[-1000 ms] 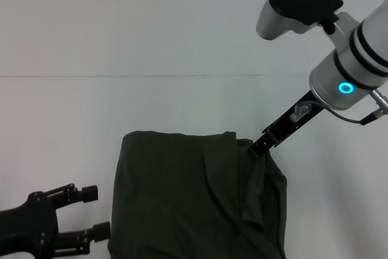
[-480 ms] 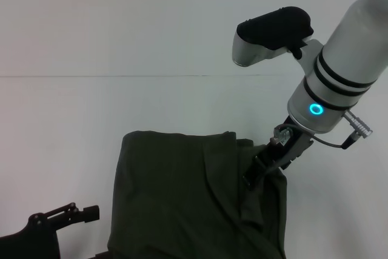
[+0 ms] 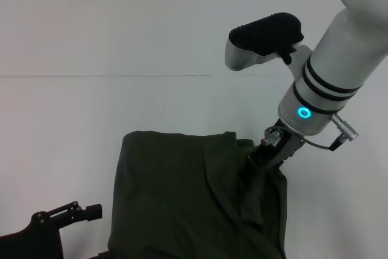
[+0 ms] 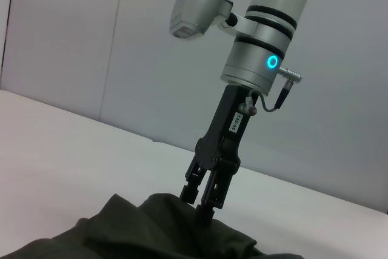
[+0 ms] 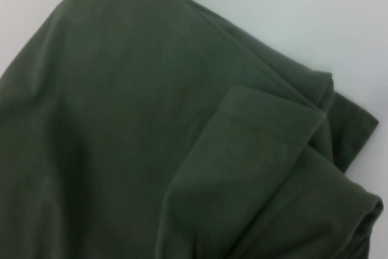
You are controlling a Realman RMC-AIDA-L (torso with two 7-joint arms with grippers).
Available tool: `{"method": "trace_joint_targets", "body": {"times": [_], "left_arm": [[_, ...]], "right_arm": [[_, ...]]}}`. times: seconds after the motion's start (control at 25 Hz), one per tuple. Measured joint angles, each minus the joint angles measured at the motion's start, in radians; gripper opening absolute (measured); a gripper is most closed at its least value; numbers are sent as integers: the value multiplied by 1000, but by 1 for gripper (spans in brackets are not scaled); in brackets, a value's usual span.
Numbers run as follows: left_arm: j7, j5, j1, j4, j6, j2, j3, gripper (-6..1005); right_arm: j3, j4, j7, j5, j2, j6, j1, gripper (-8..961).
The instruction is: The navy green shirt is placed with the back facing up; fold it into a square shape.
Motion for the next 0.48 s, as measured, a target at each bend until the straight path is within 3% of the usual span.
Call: {"method": "trace_joint_targets", "body": {"times": [0.48], "left_arm": [[-4,-5,-2,-2,-9,-3,-2,888]], "right_arm": [[-18,86,-8,55,-7,59,-1,784]]}}
